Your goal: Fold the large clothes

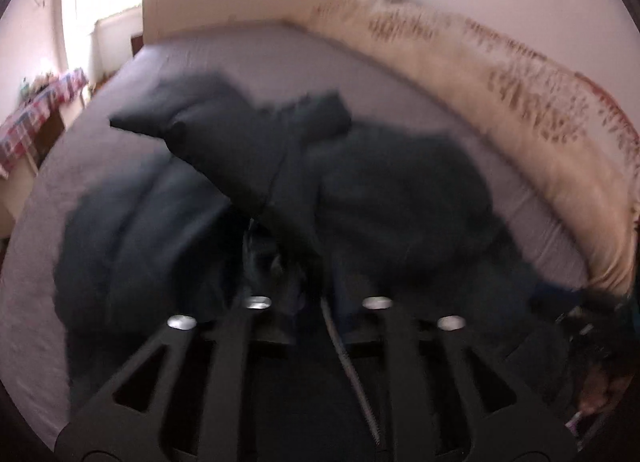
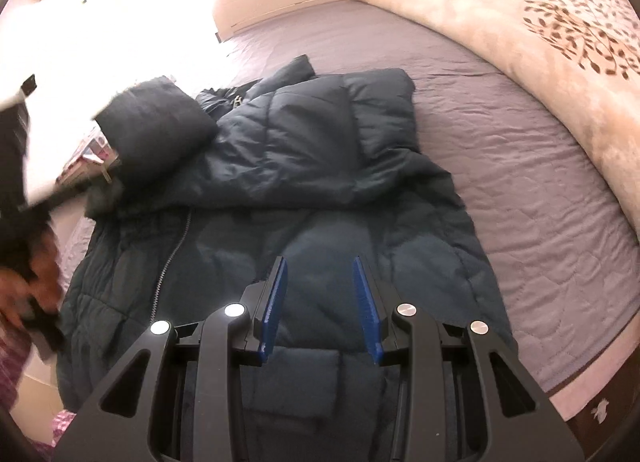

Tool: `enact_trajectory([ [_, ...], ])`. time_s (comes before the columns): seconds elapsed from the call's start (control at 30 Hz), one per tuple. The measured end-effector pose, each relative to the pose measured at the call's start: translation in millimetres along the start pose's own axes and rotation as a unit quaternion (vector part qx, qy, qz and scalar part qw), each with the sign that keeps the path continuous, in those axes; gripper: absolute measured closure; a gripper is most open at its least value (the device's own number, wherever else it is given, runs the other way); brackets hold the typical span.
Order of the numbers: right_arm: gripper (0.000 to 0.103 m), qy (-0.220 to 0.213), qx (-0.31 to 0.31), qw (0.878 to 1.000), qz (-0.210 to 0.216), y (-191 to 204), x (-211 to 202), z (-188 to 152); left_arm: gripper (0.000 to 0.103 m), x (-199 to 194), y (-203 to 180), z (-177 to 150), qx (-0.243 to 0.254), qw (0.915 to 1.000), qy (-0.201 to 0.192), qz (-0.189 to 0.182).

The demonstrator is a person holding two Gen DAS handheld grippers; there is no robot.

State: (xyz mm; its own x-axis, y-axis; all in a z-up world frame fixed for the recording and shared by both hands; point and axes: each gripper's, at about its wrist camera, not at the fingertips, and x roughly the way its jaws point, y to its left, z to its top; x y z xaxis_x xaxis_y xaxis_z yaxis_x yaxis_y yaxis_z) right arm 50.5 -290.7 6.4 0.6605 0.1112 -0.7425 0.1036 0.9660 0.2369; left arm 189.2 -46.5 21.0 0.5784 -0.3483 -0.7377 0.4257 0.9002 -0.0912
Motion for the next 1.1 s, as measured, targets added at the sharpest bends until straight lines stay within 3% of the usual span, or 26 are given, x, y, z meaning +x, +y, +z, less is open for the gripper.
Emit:
enact_trajectory([
  [0.03, 0.067, 0.0, 0.003, 1.0, 0.001, -2, -1, -1, 0.062, 0, 0, -6, -0.001, 0.9999, 0.007, 0.008],
  [0.17, 0.067, 0.002, 0.005, 1.0, 0.01, 1, -1, -3, 0.048, -22, 9, -33, -0.014, 0.9999, 0.001, 0.009],
  [0.27, 0.065, 0.006, -0.009, 1.0, 0.02, 15, 2, 3, 0.044, -44, 16, -53, -0.02, 0.9996, -0.008, 0.015],
  [0.33, 0.058, 0.007, -0.024, 0.999, 0.031, 32, 5, 9, 0.044, -57, 24, -70, -0.023, 0.999, -0.01, 0.038],
  [0.37, 0.055, 0.005, -0.04, 0.998, 0.039, 48, 7, 14, 0.044, -61, 26, -77, -0.027, 0.9986, -0.009, 0.044],
  [0.43, 0.037, -0.001, -0.064, 0.997, 0.047, 72, 9, 23, 0.044, -75, 40, -94, -0.057, 0.9967, -0.012, 0.056],
  [0.6, 0.026, -0.045, -0.152, 0.986, 0.058, 165, 20, 54, 0.044, -94, 71, -128, -0.141, 0.988, -0.007, 0.063],
  [0.7, 0.026, -0.048, -0.187, 0.98, 0.048, 216, 41, 70, 0.044, -98, 79, -143, -0.159, 0.9853, -0.002, 0.064],
  [0.83, 0.026, -0.042, -0.235, 0.971, -0.005, 267, 81, 78, 0.044, -105, 86, -150, -0.165, 0.9842, -0.006, 0.065],
  [0.87, 0.029, -0.038, -0.245, 0.969, -0.016, 271, 89, 79, 0.044, -105, 88, -150, -0.167, 0.9836, -0.007, 0.066],
  [0.93, 0.081, -0.027, -0.261, 0.964, -0.039, 271, 102, 81, 0.044, -105, 91, -150, -0.17, 0.9829, -0.008, 0.069],
  [1.0, 0.093, -0.005, -0.216, 0.976, -0.012, 246, 102, 89, 0.044, -108, 94, -153, -0.17, 0.9827, -0.011, 0.072],
  [1.1, 0.094, -0.029, -0.145, 0.989, 0.004, 200, 75, 95, 0.044, -107, 100, -152, -0.171, 0.9824, -0.011, 0.075],
])
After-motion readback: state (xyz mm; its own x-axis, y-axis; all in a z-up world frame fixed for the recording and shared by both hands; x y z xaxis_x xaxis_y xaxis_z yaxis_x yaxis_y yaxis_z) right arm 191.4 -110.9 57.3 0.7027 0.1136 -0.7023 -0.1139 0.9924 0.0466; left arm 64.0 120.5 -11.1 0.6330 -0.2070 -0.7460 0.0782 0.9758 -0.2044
